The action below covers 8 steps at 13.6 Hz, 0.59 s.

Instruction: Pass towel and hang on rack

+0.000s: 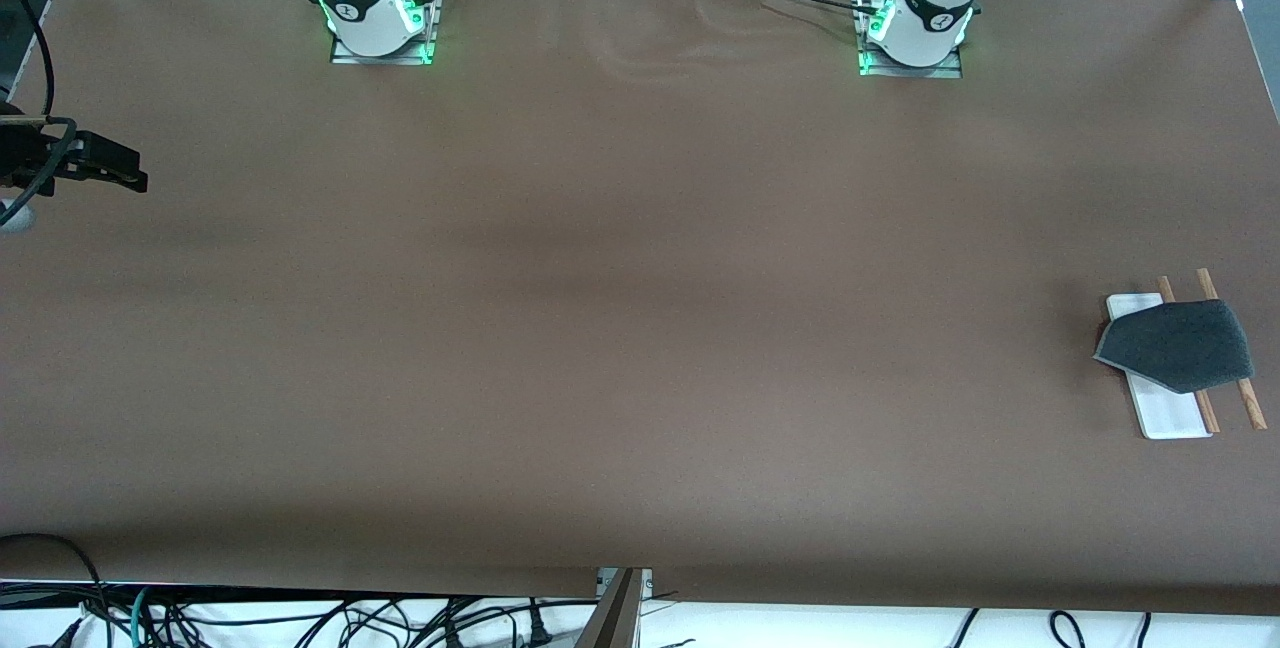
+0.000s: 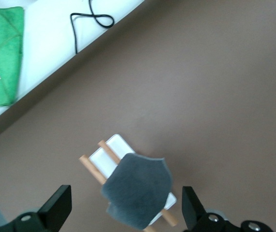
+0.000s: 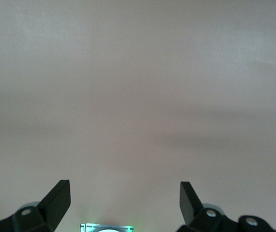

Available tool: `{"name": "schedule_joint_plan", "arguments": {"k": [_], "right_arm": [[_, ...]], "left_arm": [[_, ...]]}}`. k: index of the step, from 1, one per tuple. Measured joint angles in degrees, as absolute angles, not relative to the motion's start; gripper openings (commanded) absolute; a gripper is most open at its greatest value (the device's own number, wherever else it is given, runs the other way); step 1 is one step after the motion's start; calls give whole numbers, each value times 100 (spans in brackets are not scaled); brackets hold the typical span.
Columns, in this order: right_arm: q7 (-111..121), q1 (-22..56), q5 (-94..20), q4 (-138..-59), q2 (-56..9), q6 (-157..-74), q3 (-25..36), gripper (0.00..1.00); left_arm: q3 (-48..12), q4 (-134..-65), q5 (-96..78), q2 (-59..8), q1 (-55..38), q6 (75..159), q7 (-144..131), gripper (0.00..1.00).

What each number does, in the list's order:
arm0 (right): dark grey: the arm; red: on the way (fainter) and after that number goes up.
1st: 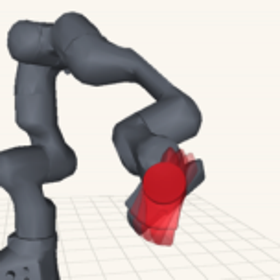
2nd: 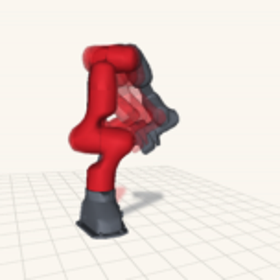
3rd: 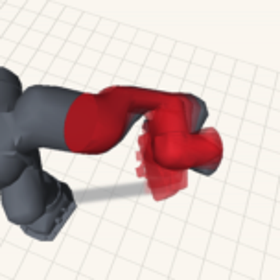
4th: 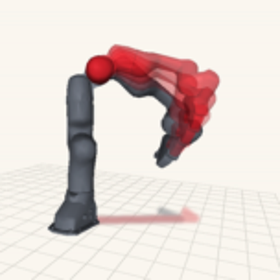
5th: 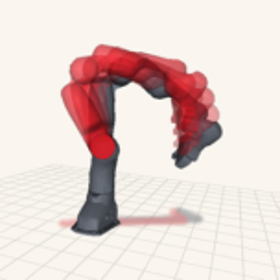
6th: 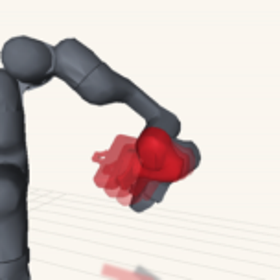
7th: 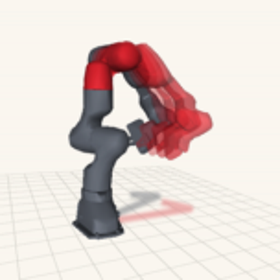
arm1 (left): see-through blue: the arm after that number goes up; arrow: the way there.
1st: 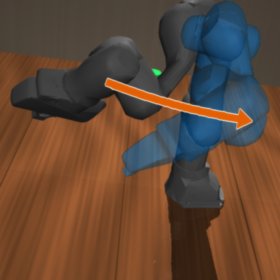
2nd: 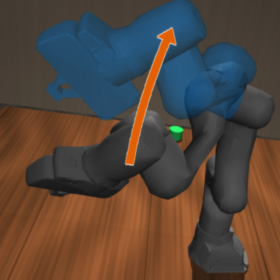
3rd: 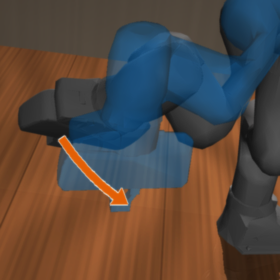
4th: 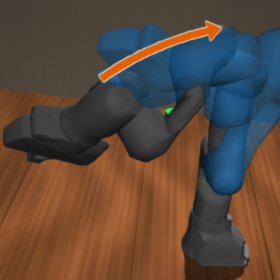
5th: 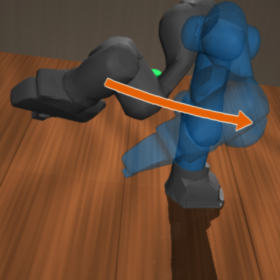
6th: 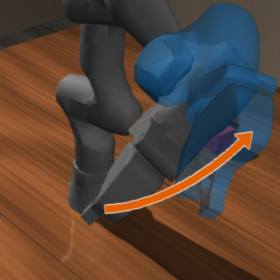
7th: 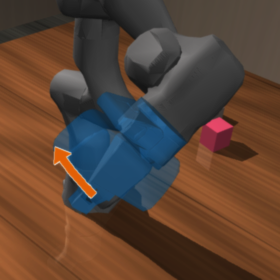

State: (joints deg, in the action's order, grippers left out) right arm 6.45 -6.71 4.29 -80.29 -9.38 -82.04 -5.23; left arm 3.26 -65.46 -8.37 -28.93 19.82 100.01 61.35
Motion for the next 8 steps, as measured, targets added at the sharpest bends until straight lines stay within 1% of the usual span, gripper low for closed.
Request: {"name": "schedule_joint_plan", "arguments": {"k": [4, 6, 8], "right_arm": [[645, -670, 429, -8029, -938, -8205, -523, 100], [645, -669, 429, -8029, -938, -8206, -523, 100], [645, -668, 429, -8029, -938, -8207, -523, 100]], "left_arm": [[345, -6675, -501, -2561, 1321, 9618, 4868, 100], [347, -7028, -175, -2124, 967, 9560, 3969, 100], [348, -7594, -22, -1521, 712, 9501, 3109, 100]]}}
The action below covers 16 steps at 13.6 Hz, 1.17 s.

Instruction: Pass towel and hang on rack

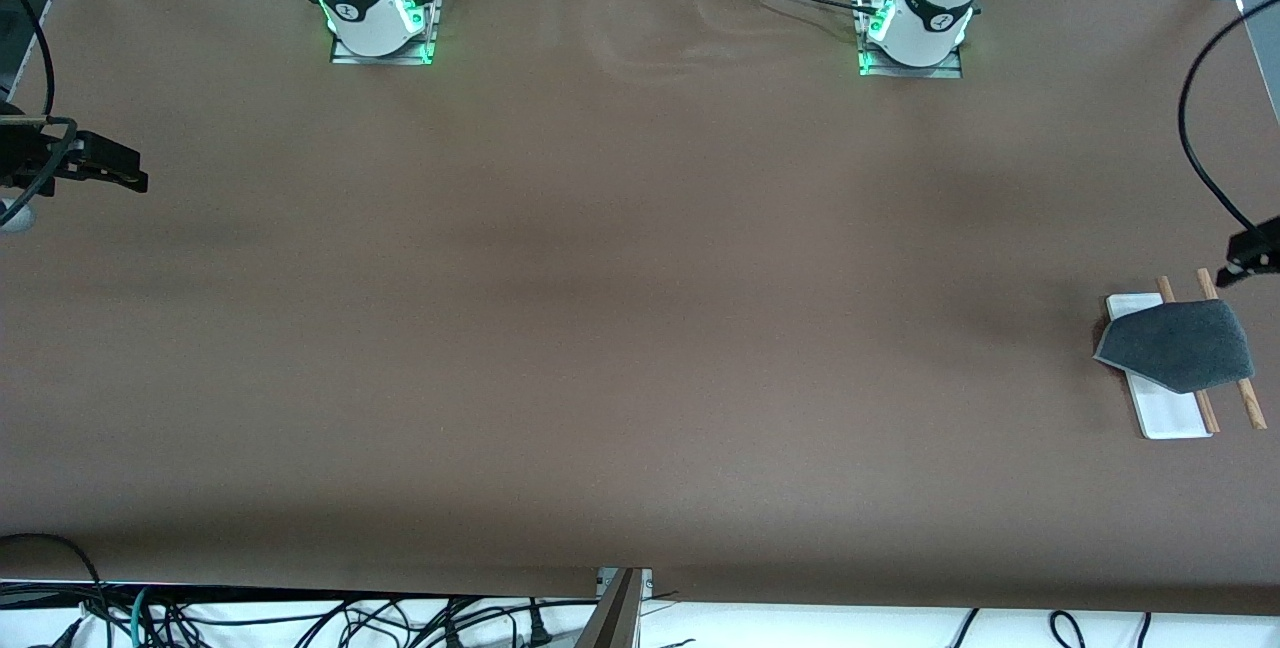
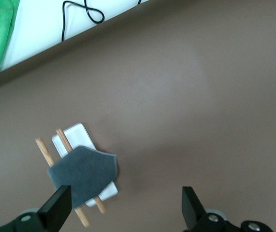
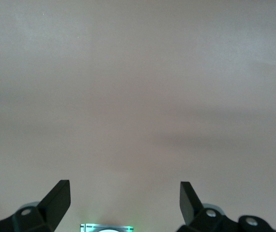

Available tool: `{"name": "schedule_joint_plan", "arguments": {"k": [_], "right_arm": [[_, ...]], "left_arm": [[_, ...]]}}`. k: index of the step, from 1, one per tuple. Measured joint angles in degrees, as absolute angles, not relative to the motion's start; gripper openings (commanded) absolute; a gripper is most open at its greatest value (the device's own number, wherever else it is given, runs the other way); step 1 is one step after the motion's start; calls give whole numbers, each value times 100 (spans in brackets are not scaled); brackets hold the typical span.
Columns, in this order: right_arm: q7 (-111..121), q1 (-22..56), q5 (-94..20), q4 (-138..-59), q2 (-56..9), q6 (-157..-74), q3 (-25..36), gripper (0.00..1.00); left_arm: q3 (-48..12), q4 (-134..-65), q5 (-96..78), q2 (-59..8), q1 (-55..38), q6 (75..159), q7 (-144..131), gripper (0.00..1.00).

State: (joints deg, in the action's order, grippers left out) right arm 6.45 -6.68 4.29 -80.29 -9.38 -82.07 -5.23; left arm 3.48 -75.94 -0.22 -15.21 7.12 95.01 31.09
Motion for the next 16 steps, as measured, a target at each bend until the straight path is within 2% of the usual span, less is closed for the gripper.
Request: {"name": "schedule_joint_plan", "arguments": {"k": [4, 7, 11, 16], "right_arm": [[645, -668, 429, -8028, -938, -8210, -523, 100], [645, -667, 429, -8028, -938, -8211, -523, 100], [645, -667, 429, -8028, -938, -8236, -523, 100], [645, -666, 428, -8028, -938, -8249, -523, 100]], "left_arm": [[353, -9080, -6, -271, 657, 9441, 2180, 100], [273, -9823, -6, 259, 658, 9441, 1669, 100], [-130, -10105, -7, 572, 654, 9294, 962, 100], [-180, -10124, -7, 581, 655, 9202, 691, 100]]}}
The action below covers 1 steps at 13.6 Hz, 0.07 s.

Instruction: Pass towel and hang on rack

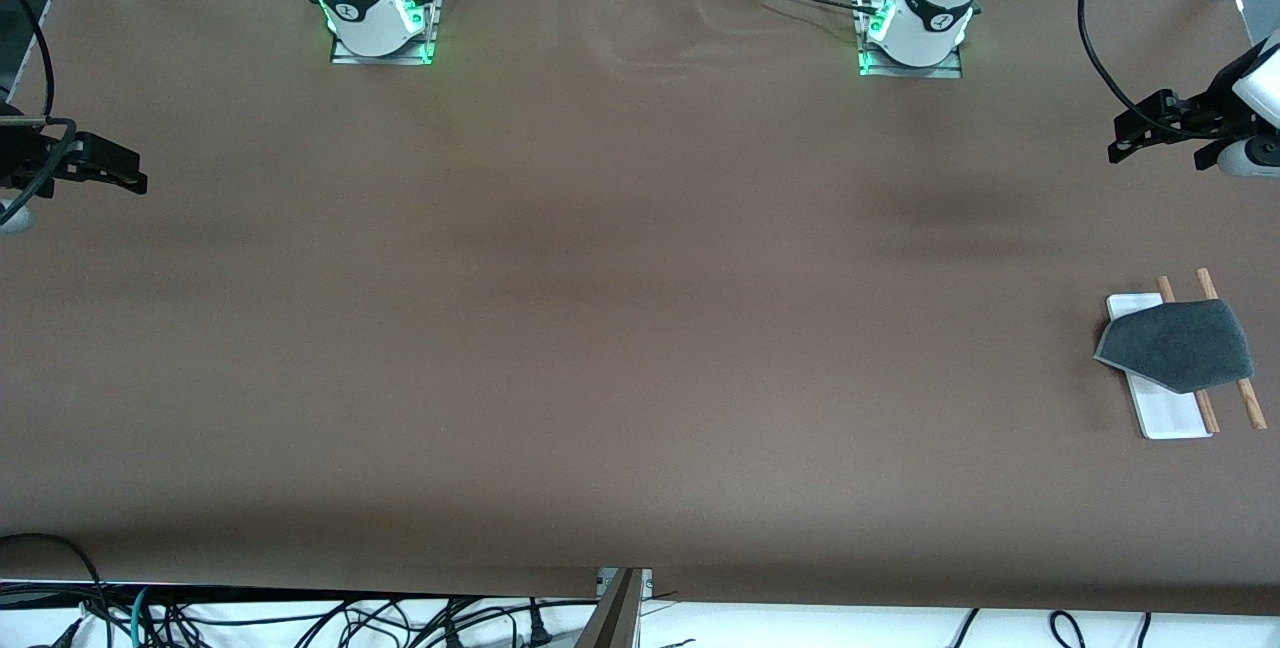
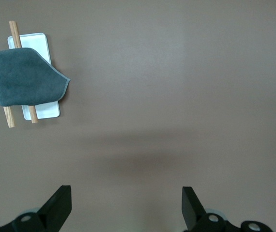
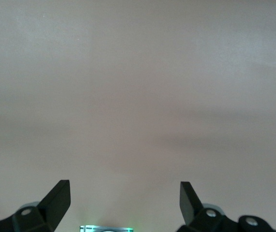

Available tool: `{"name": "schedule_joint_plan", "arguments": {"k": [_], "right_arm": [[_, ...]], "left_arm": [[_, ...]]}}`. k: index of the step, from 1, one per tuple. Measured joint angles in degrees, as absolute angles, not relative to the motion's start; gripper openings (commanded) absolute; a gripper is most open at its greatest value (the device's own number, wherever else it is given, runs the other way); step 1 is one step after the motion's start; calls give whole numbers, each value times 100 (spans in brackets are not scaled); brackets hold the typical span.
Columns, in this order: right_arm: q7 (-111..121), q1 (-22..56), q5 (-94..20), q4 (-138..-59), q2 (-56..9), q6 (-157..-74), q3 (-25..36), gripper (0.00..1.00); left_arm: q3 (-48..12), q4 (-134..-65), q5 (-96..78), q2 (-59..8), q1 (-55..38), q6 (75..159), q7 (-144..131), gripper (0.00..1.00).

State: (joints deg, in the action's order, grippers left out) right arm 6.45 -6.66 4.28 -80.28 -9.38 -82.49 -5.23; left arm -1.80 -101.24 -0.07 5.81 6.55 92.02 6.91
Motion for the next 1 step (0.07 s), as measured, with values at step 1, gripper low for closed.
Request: {"name": "schedule_joint_plan", "arguments": {"k": [1], "right_arm": [[645, -666, 429, -8028, -938, -8257, -523, 100]], "left_arm": [[-183, -10128, -7, 581, 655, 9201, 672, 100]]}}
